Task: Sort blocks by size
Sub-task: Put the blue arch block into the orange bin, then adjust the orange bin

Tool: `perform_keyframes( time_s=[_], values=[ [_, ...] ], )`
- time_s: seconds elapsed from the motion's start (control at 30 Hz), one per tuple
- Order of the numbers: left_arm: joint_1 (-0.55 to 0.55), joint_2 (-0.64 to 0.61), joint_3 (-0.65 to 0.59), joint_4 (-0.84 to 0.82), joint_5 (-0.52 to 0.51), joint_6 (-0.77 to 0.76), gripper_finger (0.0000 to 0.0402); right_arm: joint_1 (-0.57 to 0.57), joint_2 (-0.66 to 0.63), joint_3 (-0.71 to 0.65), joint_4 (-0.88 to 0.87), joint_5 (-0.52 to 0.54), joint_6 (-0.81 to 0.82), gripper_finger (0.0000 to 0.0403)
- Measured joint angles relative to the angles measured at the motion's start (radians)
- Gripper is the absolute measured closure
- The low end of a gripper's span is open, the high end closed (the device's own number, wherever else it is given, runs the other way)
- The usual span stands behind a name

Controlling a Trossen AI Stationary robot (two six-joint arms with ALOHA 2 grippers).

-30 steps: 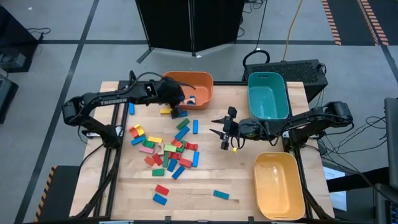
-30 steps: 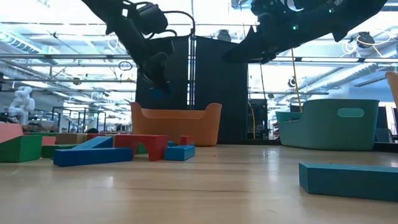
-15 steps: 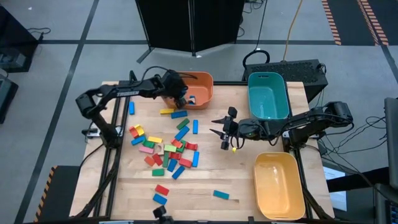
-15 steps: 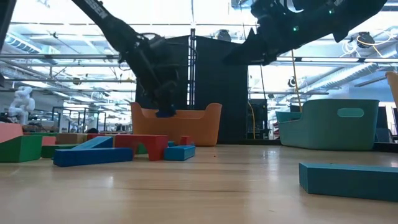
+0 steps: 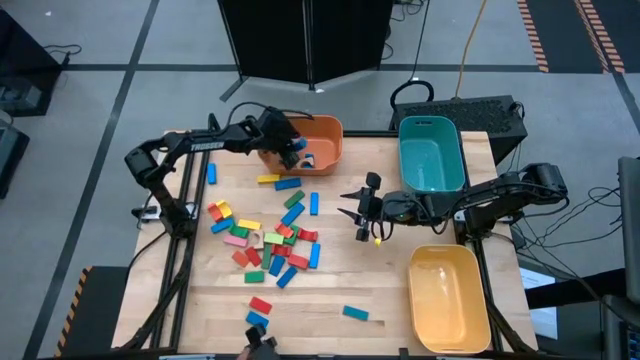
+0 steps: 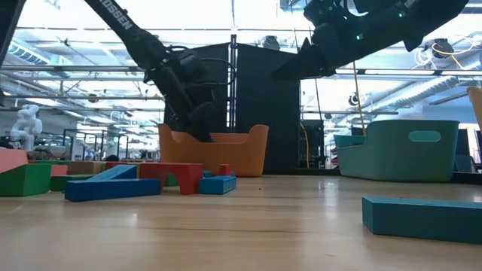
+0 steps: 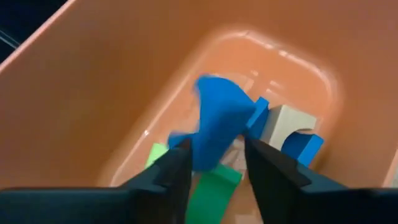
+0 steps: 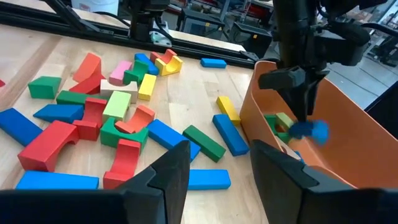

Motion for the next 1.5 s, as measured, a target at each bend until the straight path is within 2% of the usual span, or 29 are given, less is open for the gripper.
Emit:
perform_keyframes(
  time_s=[0.1, 0.2, 0.4, 0.67, 0.8, 0.97, 1.1, 1.17, 1.33, 1.5],
  values=[
    [-0.003, 0.0, 0.0, 0.019, 0.0, 0.001, 0.0217, 0.0, 0.0, 0.0, -0.001, 0.0, 0.0, 0.0245],
    [-0.006, 0.0, 0.0, 0.068, 0.0, 0.001, 0.0204, 0.0, 0.0, 0.0, -0.02, 0.0, 0.002, 0.0245],
    [-0.007, 0.0, 0.0, 0.123, 0.0, 0.001, 0.0201, -0.002, 0.0, 0.0, -0.075, 0.0, 0.016, 0.0245],
    [-0.014, -0.002, 0.0, 0.187, -0.002, -0.008, 0.0201, -0.03, 0.0, 0.0, -0.035, 0.004, 0.002, 0.0245],
    [-0.026, -0.002, 0.0, 0.182, -0.042, -0.018, 0.0202, -0.039, 0.0, 0.0, -0.029, 0.005, 0.008, 0.0245],
    [-0.057, -0.001, -0.001, 0.116, -0.126, 0.061, 0.0224, -0.037, 0.0, 0.0, -0.03, 0.004, -0.001, 0.0245],
    [-0.091, -0.001, -0.001, 0.115, -0.23, 0.062, 0.0252, -0.037, 0.0, 0.0, -0.03, 0.003, -0.004, 0.0245],
    [-0.103, -0.001, -0.001, 0.113, -0.241, 0.042, 0.0267, -0.037, 0.0, 0.0, -0.029, 0.001, -0.004, 0.0245],
    [-0.134, -0.001, -0.001, 0.029, -0.149, 0.038, 0.0302, -0.037, 0.0, 0.0, -0.049, -0.066, 0.014, 0.0245],
    [-0.198, -0.001, -0.001, -0.107, -0.048, 0.06, 0.0311, -0.036, 0.0, 0.0, -0.101, -0.105, 0.03, 0.0245]
  ],
)
